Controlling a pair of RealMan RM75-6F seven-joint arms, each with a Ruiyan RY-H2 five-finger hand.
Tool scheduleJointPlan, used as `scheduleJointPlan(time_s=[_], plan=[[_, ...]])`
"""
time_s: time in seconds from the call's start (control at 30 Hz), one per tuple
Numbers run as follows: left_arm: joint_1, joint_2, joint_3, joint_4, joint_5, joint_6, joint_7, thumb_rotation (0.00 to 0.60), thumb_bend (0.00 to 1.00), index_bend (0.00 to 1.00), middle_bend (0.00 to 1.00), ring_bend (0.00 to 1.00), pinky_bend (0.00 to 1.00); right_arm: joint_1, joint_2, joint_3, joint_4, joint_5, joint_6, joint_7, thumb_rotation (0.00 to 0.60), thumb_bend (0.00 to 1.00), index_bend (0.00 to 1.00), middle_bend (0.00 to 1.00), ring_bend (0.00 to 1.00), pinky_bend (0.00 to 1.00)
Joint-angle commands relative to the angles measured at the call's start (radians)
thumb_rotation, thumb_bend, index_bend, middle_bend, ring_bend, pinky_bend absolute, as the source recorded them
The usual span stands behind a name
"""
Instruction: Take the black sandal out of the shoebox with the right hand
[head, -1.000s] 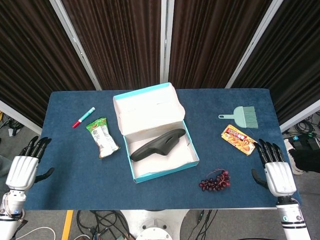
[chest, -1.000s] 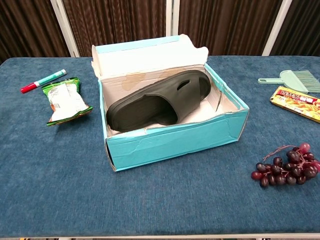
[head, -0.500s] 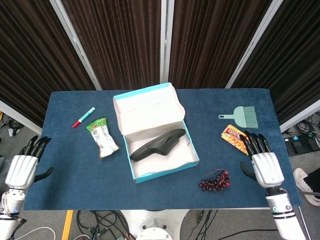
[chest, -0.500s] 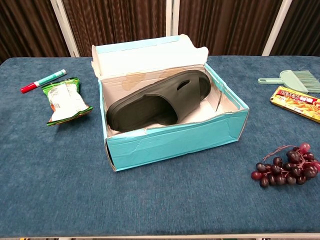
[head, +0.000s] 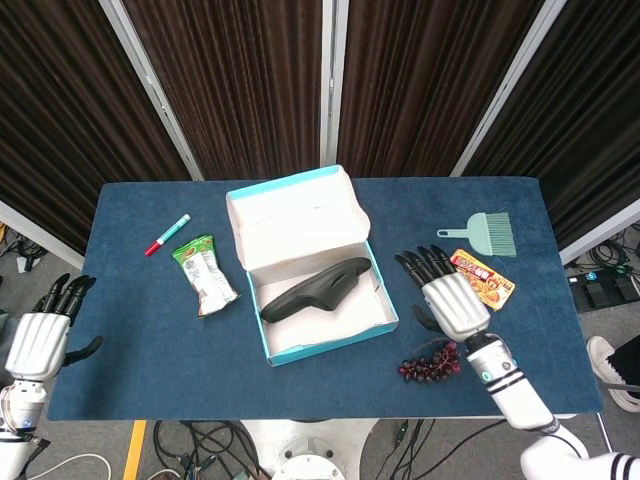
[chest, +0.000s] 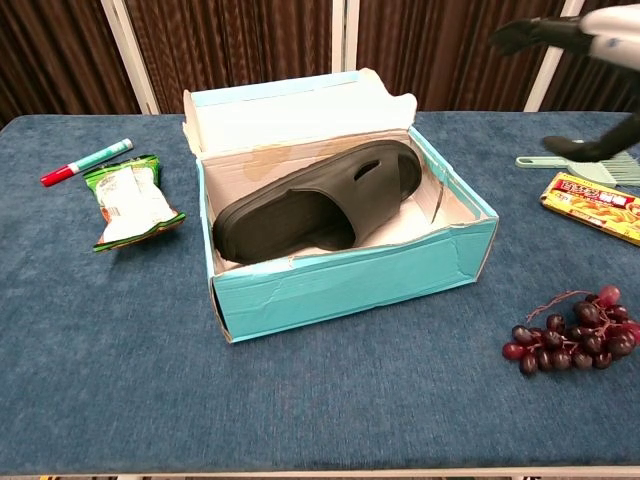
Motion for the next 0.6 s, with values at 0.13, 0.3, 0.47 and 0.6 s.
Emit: scheduleJointPlan(time_s=[0.13,0.3,0.47,0.6], plan=[[0.005,0.0,0.003,0.012,0.001,0.002,-0.016,0.6,0.19,0.1,0.11,0.03,0.29,0.128,-0.095,0.029,0.025,0.092,-0.108,-0.099,0.6,0.3,0.0,0.09,0.0,0.0],[0.008,0.004,0.003,0.017,0.001,0.008,-0.026,0.6,0.19,0.1,0.11,0.03,0.29,0.205,-0.161,0.028,0.058,0.145,-0.159,-0.159,0.6,0.3,0.0,0.1,0.0,0.0],[0.011,0.004,0.004,0.024,-0.001,0.007,-0.035,0.6,0.19,0.1,0.11,0.03,0.29,0.271,-0.218,0.025,0.101,0.2,-0.188,-0.214,0.6,0.3,0.01,0.12,0.0,0.0],[0.013,0.001,0.002,0.033,-0.004,0.008,-0.044,0.6,0.19,0.1,0.11,0.03,0.29,0.331,-0.262,0.019,0.143,0.265,-0.224,-0.259,0.6,0.3,0.02,0.12,0.0,0.0]])
